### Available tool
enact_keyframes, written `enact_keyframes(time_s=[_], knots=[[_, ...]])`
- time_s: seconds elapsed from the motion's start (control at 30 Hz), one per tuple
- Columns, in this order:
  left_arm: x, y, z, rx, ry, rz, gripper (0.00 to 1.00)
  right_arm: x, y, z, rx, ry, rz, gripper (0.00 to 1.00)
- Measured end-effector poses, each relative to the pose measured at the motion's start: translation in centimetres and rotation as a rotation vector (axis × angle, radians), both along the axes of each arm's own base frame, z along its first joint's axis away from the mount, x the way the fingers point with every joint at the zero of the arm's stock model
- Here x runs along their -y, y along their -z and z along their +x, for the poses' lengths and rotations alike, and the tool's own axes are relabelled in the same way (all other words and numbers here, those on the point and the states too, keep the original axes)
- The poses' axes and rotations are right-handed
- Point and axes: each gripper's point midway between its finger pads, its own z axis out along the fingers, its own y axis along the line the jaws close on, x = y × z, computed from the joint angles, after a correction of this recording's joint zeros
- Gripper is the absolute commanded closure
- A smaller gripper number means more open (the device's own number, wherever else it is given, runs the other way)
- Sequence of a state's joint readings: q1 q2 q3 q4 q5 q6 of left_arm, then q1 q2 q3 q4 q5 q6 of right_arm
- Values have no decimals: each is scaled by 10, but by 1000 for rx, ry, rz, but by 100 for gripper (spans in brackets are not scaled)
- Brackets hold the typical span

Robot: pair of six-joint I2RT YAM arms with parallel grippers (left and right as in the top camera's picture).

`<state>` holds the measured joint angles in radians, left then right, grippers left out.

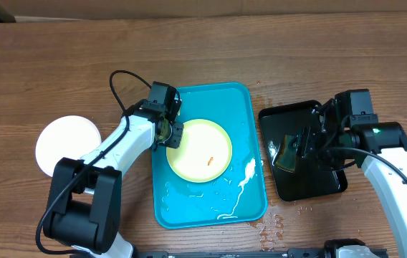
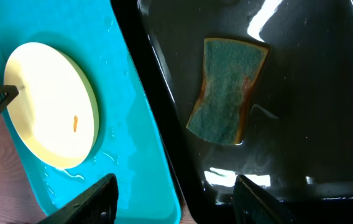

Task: Clean dirty plates on tray and stack at the side
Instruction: 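Slide the yellow plate down to the tray center with the left gripper, then grasp the sponge in the black tray with the right gripper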

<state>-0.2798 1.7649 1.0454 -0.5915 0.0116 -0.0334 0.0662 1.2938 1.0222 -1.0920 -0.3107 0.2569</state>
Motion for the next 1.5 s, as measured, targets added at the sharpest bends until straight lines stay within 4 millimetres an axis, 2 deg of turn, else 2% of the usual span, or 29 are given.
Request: enact_keyframes(time_s=[0.07,0.1,0.33,0.5,0.53,0.57,0.6,0.67,0.77,0.87,1.0,1.1,1.23,1.27,1.43,1.5], knots=[[3,0,-1,-4,26,-12,92,0,0,0,0,1,1,39],[4,1,-3,-10,37,-18,96,0,0,0,0,1,0,39],[13,4,-37,-162,31,-87,96,0,0,0,1,1,0,39],[5,6,-63,-283,-125,-78,96,0,-1,4,18,1,2,39],[4,6,-65,-298,-159,-78,90,0,-1,5,22,1,2,39],[2,6,-68,-312,-200,-78,70,0,-1,6,24,2,2,39],[2,6,-70,-323,-233,-78,57,0,-1,6,24,2,2,39],[1,7,-73,-338,-295,-83,48,1,0,6,15,15,-5,40],[4,6,-72,-345,-336,-102,48,5,9,7,-18,53,-40,42],[7,6,-73,-354,-340,-121,62,5,24,14,-50,65,-72,46],[16,2,-79,-388,-301,-162,61,1,53,19,-130,63,-103,51],[19,-8,-80,-390,-279,-184,57,6,79,20,-206,89,-151,53],[25,-44,-67,-281,-232,-242,54,13,107,21,-275,119,-202,62],[26,-55,-65,-243,-218,-257,54,13,113,22,-283,123,-208,65],[29,-100,-61,-96,-153,-312,51,9,130,28,-293,121,-193,96],[28,-112,-63,-64,-133,-321,50,8,130,29,-292,126,-183,96]])
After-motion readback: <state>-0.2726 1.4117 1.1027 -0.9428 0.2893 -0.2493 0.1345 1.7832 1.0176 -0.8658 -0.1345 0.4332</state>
